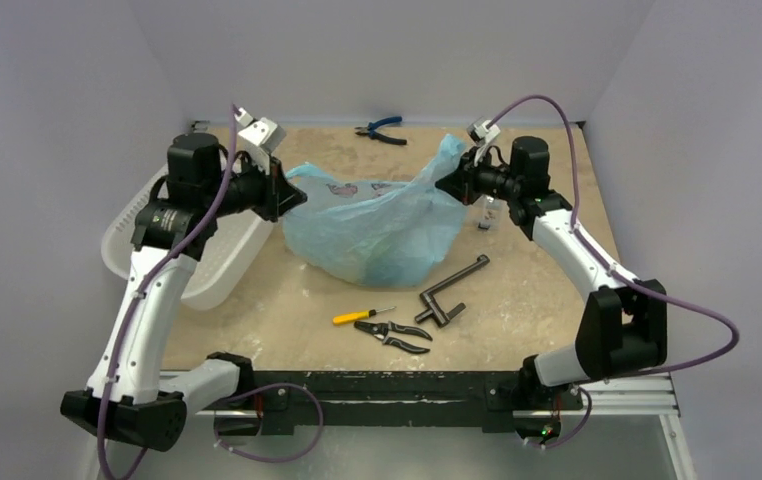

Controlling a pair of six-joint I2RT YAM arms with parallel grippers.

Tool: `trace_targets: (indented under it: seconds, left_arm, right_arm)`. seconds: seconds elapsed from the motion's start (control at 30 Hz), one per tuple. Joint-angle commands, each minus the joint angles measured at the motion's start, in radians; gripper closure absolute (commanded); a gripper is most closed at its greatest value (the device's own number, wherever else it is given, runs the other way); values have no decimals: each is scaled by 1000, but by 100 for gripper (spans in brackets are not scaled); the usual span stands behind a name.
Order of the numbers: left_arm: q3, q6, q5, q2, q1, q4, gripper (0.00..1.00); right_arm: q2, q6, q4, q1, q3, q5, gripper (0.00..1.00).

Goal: Place the fake fruits into the plastic bag and tie a complex knot

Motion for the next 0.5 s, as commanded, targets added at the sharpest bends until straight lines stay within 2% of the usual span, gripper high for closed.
trace_targets:
  seconds: [0.0,0.13,0.23,0.3,0.37,0.4,0.47]
  left_arm:
    - [-186,-74,-178,-29,79,47,100]
    - [-287,85,-124,-59,95,-14,100]
    - [-249,191,-42,-60,96,-52,98]
    - [-153,265,31,-41,95,-76,75]
    - [-28,325,84,-9,96,-90,44]
    - [50,343,115,17,95,-99,33]
    - [229,414,187,93,77,-171,18]
  right_arm:
    - [38,8,-121,-50,18,13,100]
    - [94,-2,-179,-70,64,-27,100]
    - [82,12,-153,-70,92,-117,100]
    - [59,29,-111,-67,104,-184,100]
    - [46,31,-96,-61,145,-246,100]
    - [41,21,-97,-55,168,-270,100]
    - [34,-3,-101,-40,208,-312,99]
